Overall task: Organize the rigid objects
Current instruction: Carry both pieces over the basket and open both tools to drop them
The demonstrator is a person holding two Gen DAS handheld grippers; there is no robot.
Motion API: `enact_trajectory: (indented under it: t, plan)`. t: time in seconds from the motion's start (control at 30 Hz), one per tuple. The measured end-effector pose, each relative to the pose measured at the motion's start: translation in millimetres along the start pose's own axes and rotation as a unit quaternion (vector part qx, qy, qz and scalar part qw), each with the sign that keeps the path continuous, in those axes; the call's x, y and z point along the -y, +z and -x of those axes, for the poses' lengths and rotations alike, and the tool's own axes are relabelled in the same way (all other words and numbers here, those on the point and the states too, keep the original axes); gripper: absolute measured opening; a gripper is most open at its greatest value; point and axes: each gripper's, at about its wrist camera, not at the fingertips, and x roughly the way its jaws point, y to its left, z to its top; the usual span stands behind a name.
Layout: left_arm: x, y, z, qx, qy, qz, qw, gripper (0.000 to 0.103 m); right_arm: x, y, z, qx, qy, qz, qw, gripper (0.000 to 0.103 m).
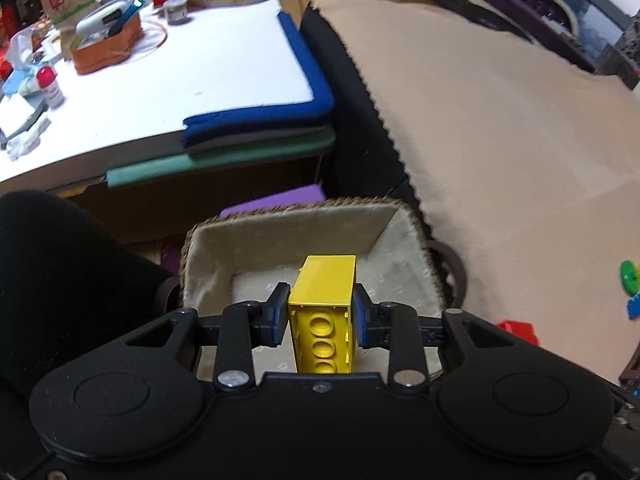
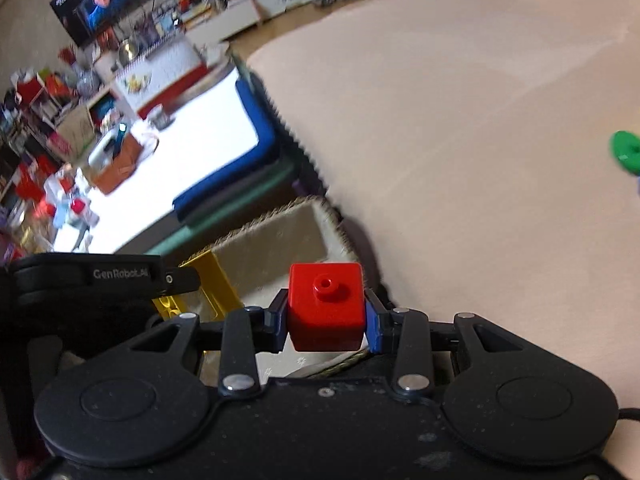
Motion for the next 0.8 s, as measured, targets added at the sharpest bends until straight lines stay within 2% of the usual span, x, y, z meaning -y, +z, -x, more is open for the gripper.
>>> enact_trajectory:
  t: [0.1,0.17,0.3,0.4,0.47,0.57,0.63,0.77,0.8]
  plan:
    - [-7.5,-1.4,2.3,-0.003,-0.004,0.013,0.9999,0.034,-8.4,-3.4,-5.8,0.002,0.002,-0.004,1.0,0.04]
    - [-10.1,-2.2,4.9,0.002,-0.002,0.018,0.9998,0.047,-11.0,-5.1,-4.9,0.009,-0.004,-0.003,1.0,0.053]
    - [-8.6,-2.8,6.9,0.004,0.005,0.014,0.9999,0.051,-4.5,-7.0,1.7,0.019,-0.011,-0.006,1.0,0.054]
    - [-5.1,-4.3,7.1,0.003,0.012,0.007,0.9999,0.058,4.0,-8.2,5.4,0.021,-0.014,-0.013,1.0,0.058]
    - [-3.2,-5.2,8.2,0.006,0.017,0.002,0.9998,0.059,9.2,-12.4,9.1,0.025,-0.022,-0.016,0.999,0.067]
    - [-1.8,-6.1,9.0,0.008,0.019,-0.002,0.9998,0.066,15.1,-18.7,17.0,0.033,-0.037,-0.013,0.999,0.072]
    - [-1.2,-6.2,9.9,0.011,0.022,-0.003,0.9997,0.066,18.7,-22.7,22.5,0.04,-0.046,-0.012,0.998,0.078]
    - [0.5,-7.4,11.4,0.014,0.02,-0.008,0.9997,0.069,21.8,-30.2,32.6,0.056,-0.068,-0.006,0.996,0.098]
    - [0.6,-7.6,11.7,0.013,0.02,-0.009,0.9997,0.069,21.8,-31.8,34.3,0.06,-0.073,-0.004,0.995,0.1]
